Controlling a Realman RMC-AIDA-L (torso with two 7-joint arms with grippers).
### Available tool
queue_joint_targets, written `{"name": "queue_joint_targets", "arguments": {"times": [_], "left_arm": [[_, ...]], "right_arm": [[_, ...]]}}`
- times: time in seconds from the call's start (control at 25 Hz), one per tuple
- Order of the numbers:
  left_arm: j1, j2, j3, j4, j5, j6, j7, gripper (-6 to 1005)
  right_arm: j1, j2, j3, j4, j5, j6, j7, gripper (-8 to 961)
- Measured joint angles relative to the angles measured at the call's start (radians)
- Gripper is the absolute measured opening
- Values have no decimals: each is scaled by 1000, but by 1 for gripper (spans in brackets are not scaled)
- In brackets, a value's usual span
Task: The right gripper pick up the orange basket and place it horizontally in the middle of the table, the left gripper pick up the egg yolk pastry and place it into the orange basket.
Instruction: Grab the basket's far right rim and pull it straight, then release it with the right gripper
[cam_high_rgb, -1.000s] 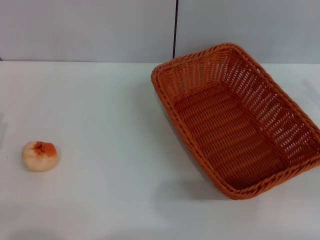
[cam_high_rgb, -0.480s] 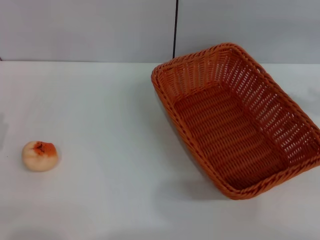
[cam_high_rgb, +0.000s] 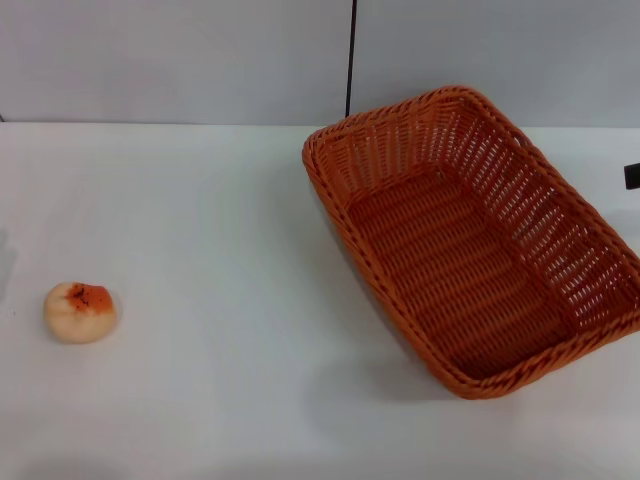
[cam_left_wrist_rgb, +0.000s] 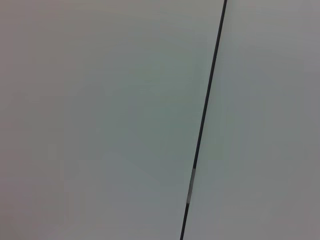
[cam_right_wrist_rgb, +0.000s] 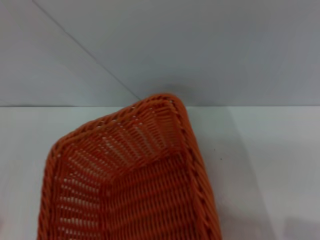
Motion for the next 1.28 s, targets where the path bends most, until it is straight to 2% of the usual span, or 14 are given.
{"name": "queue_joint_targets", "arguments": {"times": [0.4, 0.8, 1.2, 1.28], "left_arm": [[3, 0, -3, 1, -1, -1, 2, 778], [-2, 2, -6, 8, -2, -1, 0, 773], [4, 2, -6, 2, -2, -1, 3, 767], [4, 1, -6, 2, -2, -1, 2, 766]], "right_arm": [[43, 20, -33, 166, -2, 125, -50, 799], [98, 24, -76, 349, -3, 292, -116, 799], [133, 25, -90, 426, -4, 353, -152, 798], [133, 26, -96, 428, -3, 354, -158, 746]]}}
